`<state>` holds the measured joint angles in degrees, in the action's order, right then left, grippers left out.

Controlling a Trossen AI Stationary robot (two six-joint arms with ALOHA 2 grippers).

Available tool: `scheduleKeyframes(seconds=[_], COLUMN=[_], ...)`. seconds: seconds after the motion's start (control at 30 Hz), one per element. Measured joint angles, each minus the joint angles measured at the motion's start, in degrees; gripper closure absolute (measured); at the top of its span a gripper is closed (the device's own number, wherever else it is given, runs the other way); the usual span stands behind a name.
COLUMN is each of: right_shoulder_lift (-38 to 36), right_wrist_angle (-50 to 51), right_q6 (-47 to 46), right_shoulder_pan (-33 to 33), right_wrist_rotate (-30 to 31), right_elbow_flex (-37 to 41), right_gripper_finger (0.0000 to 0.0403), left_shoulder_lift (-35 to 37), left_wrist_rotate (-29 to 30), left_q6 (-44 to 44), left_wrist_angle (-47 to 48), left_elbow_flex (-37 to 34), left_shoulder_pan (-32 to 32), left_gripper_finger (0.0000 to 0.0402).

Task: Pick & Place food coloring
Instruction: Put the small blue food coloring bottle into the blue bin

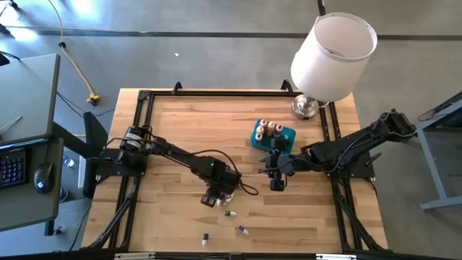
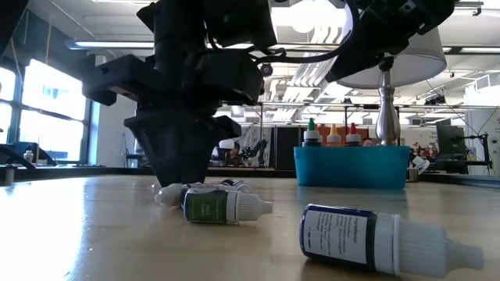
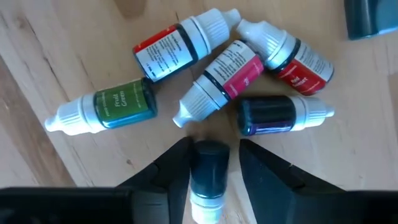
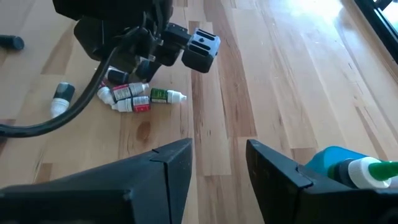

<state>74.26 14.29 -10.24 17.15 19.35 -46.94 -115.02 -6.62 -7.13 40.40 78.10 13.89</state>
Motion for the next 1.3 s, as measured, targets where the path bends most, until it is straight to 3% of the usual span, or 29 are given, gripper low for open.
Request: scheduleKeyframes(seconds=[0.23, 0.37, 0.47, 0.63, 0.73, 0.83, 1.03, 1.17, 1.3], right_shoulder_lift=[0.0, 0.0, -0.4, -2.8, -5.9, -10.2, -15.8, -15.4, -14.2], right_wrist_angle=[0.0, 0.0, 0.1, 1.8, 5.5, 14.2, 35.2, 45.8, 49.8], right_q6=[0.0, -0.1, -0.1, -2.1, -9.1, -18.1, -48.7, -57.4, -60.7], right_shoulder_pan=[0.0, 0.0, 0.3, 0.8, 1.6, 3.1, 7.7, 9.9, 11.1], right_wrist_rotate=[0.0, -0.2, -0.2, 0.3, 2.0, 4.4, 7.5, 7.1, 6.3], right_elbow_flex=[0.0, 0.0, 0.0, 0.0, 0.0, 0.0, 0.0, 0.0, 0.0], right_gripper_finger=[0.0258, 0.0259, 0.0259, 0.0259, 0.0259, 0.0259, 0.0259, 0.0259, 0.0259], left_shoulder_lift=[-0.1, 1.5, 3.8, 5.3, 5.3, 5.2, -0.5, -5.4, -8.0], left_wrist_rotate=[0.3, 2.5, 6.7, 20.8, 24.8, 22.5, 17.9, 18.0, 20.9], left_q6=[3.4, 5.7, 6.2, 4.3, 0.6, -2.0, -3.0, -3.0, 2.2], left_wrist_angle=[0.1, 0.0, 1.3, -2.6, -12.8, -25.3, -48.9, -59.6, -61.8], left_elbow_flex=[0.1, -0.2, 0.6, 7.6, 10.1, 10.1, 10.2, 10.1, 10.1], left_shoulder_pan=[0.0, 0.0, 0.0, -0.2, -1.1, -3.2, -8.2, -11.1, -13.8], left_gripper_finger=[0.0329, 0.0344, 0.0341, 0.0334, 0.0333, 0.0333, 0.0333, 0.0332, 0.0332])
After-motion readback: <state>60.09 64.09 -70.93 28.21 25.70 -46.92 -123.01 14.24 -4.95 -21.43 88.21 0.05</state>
